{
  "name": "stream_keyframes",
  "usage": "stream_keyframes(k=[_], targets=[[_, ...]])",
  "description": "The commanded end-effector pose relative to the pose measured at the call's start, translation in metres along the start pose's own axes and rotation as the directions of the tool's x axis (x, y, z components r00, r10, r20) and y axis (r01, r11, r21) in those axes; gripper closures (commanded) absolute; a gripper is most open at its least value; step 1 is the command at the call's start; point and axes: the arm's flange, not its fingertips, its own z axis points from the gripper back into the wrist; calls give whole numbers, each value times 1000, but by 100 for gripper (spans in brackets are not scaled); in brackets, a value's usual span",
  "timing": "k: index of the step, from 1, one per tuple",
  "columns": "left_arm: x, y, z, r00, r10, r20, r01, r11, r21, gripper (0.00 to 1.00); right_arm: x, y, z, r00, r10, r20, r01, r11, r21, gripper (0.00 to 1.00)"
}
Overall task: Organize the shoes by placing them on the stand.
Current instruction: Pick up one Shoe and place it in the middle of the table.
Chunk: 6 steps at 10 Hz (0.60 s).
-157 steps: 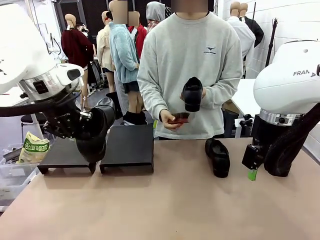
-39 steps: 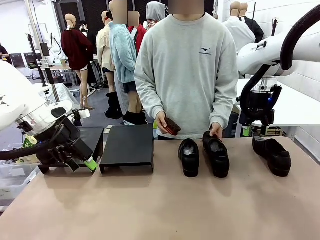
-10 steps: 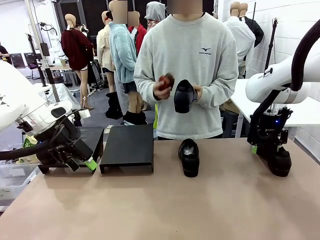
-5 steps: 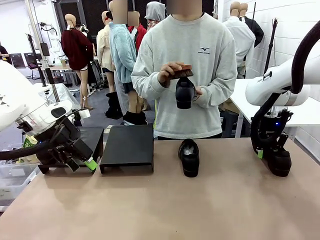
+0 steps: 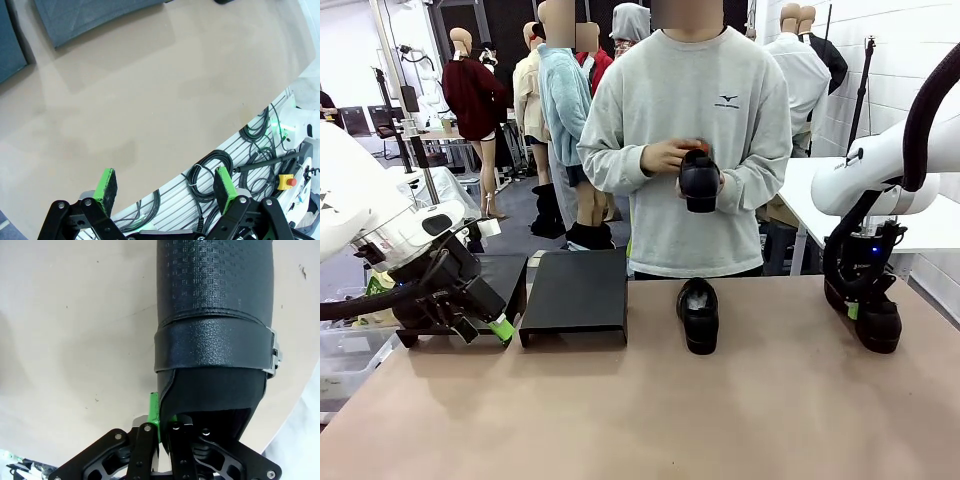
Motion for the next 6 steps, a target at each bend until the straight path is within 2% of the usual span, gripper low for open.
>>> stream_keyframes(k=[1, 3, 6], targets=[[-2, 1, 1, 1000, 10, -3, -10, 1000, -9, 0, 4, 2, -5, 999, -35, 7, 35, 998, -49, 100], [-2, 1, 1, 1000, 10, -3, -10, 1000, -9, 0, -13, 3, 30, 989, -146, 18, 147, 989, -35, 100], [-2, 1, 1, 1000, 10, -3, -10, 1000, -9, 0, -78, 28, 100, 983, -161, 84, 163, 986, -17, 100]])
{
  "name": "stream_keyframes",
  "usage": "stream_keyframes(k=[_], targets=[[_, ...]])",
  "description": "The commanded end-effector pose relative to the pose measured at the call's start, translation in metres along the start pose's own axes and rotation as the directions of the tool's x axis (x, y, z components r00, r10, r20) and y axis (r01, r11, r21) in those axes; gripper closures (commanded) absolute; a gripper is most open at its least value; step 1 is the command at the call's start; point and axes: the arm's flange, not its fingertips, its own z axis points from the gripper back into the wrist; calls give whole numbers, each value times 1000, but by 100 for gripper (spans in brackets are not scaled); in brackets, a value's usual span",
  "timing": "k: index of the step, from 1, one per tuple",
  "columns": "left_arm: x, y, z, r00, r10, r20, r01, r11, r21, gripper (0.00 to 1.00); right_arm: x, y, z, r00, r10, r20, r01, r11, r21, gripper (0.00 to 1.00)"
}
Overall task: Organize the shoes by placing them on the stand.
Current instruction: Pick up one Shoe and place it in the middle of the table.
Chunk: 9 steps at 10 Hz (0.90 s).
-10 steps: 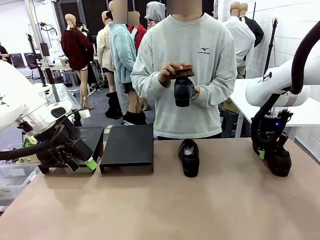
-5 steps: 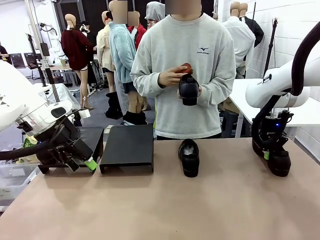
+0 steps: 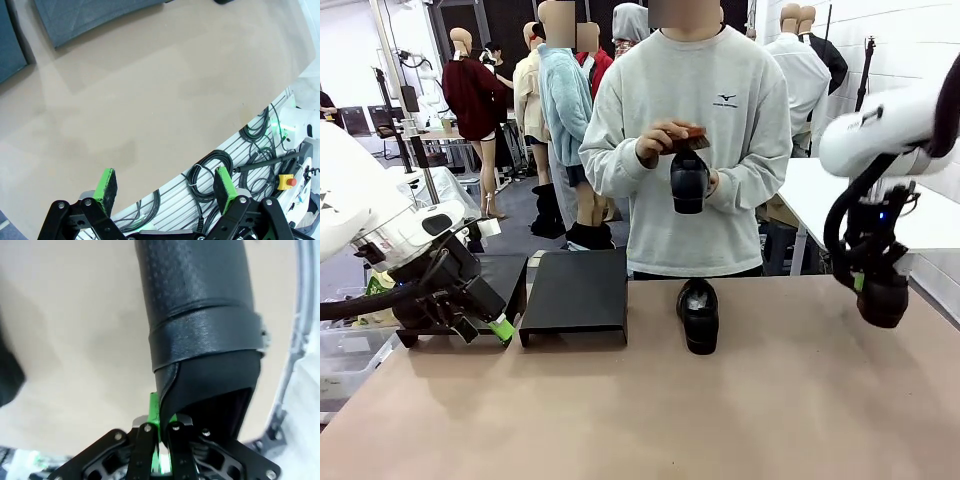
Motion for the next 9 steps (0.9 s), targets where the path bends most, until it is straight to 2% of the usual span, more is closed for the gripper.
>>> stream_keyframes(k=[1, 3, 4, 5, 6, 9], targets=[[-2, 1, 1, 1000, 10, -3, -10, 1000, -9, 0, -58, 19, 29, 999, 13, 50, -12, 1000, -19, 100], [-2, 1, 1, 1000, 10, -3, -10, 1000, -9, 0, -97, 40, 38, 997, 64, -31, -64, 998, -9, 100], [-2, 1, 1, 1000, 10, -3, -10, 1000, -9, 0, -111, 48, 34, 993, 59, -100, -63, 998, -32, 100], [-2, 1, 1, 1000, 10, -3, -10, 1000, -9, 0, -119, 45, 36, 991, 85, -107, -88, 996, -26, 100], [-2, 1, 1, 1000, 10, -3, -10, 1000, -9, 0, -105, 42, 44, 996, 81, -47, -83, 996, -26, 100], [-2, 1, 1, 1000, 10, -3, -10, 1000, -9, 0, -105, 42, 44, 996, 81, -47, -83, 996, -26, 100]])
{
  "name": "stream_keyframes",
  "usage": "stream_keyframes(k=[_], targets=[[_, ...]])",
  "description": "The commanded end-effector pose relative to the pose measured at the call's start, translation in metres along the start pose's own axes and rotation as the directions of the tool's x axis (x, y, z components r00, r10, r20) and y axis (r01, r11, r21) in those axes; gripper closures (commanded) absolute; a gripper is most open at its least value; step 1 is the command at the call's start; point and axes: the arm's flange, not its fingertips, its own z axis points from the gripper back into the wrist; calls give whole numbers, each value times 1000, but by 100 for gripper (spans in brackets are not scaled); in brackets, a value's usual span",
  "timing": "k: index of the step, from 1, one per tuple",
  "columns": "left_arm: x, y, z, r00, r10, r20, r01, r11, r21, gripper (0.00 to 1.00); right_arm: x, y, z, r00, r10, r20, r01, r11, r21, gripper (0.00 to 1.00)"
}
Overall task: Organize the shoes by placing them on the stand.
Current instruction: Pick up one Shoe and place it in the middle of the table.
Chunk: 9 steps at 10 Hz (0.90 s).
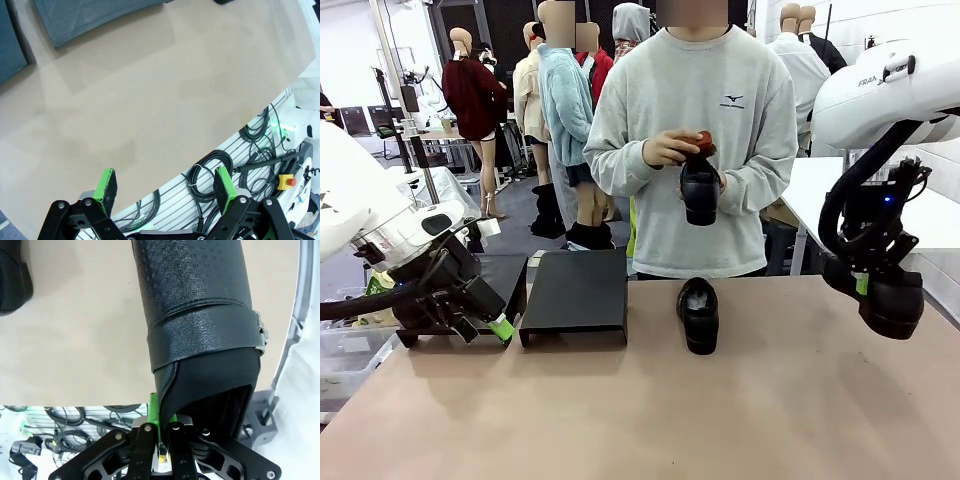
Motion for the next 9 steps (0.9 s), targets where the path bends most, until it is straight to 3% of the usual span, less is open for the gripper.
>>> stream_keyframes(k=[1, 4, 5, 7, 9], targets=[[-2, 1, 1, 1000, 10, -4, -10, 1000, -9, 0, -2, 2, -2, 1000, 4, -8, -4, 1000, -2, 100], [-2, 1, 1, 1000, 10, -4, -10, 1000, -9, 0, -71, 90, 12, 999, -28, 35, 29, 999, -39, 100], [-2, 1, 1, 1000, 10, -4, -10, 1000, -9, 0, -87, 113, 11, 999, -11, 32, 11, 1000, -2, 100], [-2, 1, 1, 1000, 10, -4, -10, 1000, -9, 0, -110, 169, -3, 998, 58, 12, -59, 995, 79, 100], [-2, 1, 1, 1000, 10, -4, -10, 1000, -9, 0, -112, 214, -24, 996, 80, -24, -78, 994, 76, 100]])
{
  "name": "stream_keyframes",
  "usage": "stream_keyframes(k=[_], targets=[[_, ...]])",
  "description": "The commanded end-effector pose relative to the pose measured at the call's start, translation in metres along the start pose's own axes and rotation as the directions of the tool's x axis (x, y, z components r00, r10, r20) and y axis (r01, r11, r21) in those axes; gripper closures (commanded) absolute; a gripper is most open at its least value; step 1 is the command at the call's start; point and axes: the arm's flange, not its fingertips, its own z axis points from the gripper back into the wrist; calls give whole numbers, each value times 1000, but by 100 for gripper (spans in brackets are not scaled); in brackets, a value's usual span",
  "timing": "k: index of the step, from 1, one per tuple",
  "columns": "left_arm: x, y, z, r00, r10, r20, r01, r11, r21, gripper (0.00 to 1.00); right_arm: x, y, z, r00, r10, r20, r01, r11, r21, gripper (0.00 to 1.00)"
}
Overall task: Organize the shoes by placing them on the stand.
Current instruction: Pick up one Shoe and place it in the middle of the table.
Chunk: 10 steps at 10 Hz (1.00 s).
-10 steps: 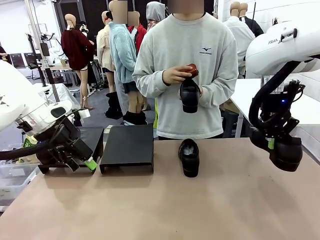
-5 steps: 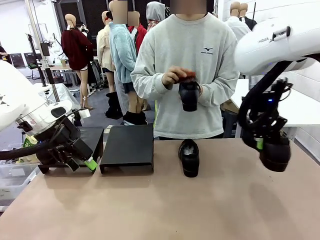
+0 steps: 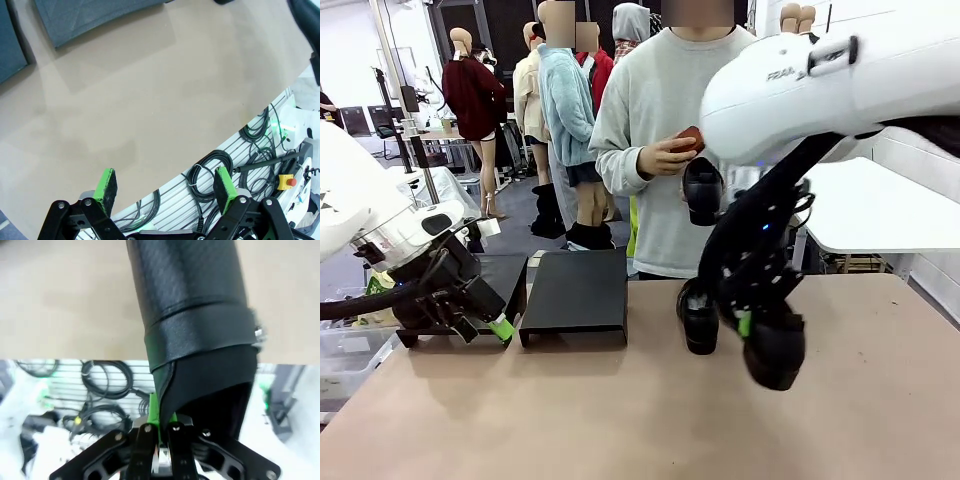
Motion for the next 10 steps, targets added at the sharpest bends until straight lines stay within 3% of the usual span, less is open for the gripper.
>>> stream_keyframes(k=[1, 4, 10], targets=[[-2, 1, 0, 1000, 10, -4, -10, 1000, -9, 0, 12, 28, -24, 999, -3, -36, 3, 1000, 4, 100], [-2, 1, 0, 1000, 10, -4, -10, 1000, -9, 0, 16, 60, -58, 997, 19, -73, -16, 999, 48, 100], [-2, 1, 0, 1000, 10, -4, -10, 1000, -9, 0, 36, 90, -108, 994, 2, -111, 7, 996, 83, 100]])
